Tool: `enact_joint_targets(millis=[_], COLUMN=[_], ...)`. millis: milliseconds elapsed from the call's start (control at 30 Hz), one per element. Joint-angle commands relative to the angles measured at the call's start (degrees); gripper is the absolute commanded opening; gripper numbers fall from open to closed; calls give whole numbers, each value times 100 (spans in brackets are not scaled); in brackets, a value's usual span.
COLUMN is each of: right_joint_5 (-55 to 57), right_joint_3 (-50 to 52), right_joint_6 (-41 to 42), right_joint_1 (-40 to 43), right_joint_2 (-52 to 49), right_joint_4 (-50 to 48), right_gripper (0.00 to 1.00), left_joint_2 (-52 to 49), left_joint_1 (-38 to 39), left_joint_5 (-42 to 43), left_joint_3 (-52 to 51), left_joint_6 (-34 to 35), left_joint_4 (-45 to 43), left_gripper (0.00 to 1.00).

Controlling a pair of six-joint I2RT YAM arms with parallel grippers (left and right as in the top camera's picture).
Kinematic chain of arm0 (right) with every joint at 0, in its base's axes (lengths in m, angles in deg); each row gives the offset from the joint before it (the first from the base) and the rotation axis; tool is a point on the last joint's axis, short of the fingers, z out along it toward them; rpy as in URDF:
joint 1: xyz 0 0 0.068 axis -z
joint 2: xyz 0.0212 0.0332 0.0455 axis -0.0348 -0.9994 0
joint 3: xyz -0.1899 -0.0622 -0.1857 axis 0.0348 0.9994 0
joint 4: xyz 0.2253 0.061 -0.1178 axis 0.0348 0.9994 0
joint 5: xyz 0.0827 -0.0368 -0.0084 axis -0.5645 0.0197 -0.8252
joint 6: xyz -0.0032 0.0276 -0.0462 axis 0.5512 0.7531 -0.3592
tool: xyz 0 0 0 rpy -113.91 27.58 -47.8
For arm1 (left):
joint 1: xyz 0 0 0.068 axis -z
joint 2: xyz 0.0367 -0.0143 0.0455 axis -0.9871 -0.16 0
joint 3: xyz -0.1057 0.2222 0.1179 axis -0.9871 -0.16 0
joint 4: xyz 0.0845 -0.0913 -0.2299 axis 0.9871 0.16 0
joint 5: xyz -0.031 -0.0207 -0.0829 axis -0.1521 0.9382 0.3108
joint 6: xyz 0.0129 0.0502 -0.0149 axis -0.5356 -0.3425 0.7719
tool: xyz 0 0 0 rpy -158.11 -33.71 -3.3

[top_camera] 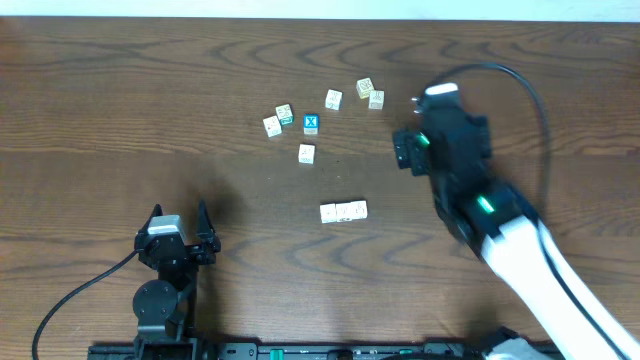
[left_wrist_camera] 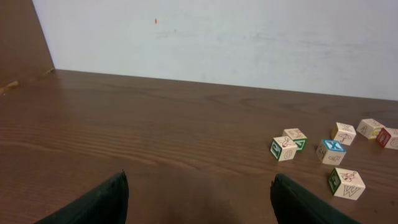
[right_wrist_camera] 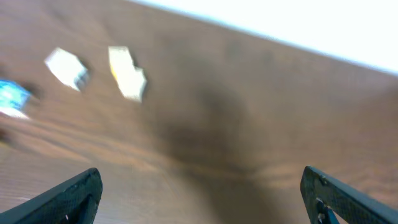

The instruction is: Lift 3 blocks

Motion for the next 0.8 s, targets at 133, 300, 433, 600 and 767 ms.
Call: enact_joint_targets(millis=[133,300,433,600,767], right_joint_5=[-870,-1969,-2262,-2441,-2367], right_joint_3=[1086,2896,4212,5272,5593], right_joint_6=[693,758,1097,1891,1744], right_joint_1=[914,1980,2299,2726,2780], right_joint_2=[2931,5090,6408,7027,7062], right_joint_4=[-393,-2273,-2863,-3254,-3077], right_gripper=[99,99,99,99,99], left_joint_2=[24,24,24,24,24], left_joint_1=[13,13,13,13,13], left_joint_5=[-238,-240,-238,-240,-240], left_joint_3=[-55,-55,-55,-55,-55], left_joint_6=[70,70,70,70,70], left_joint_4=[284,284,284,284,284], left_gripper=[73,74,74,74,73])
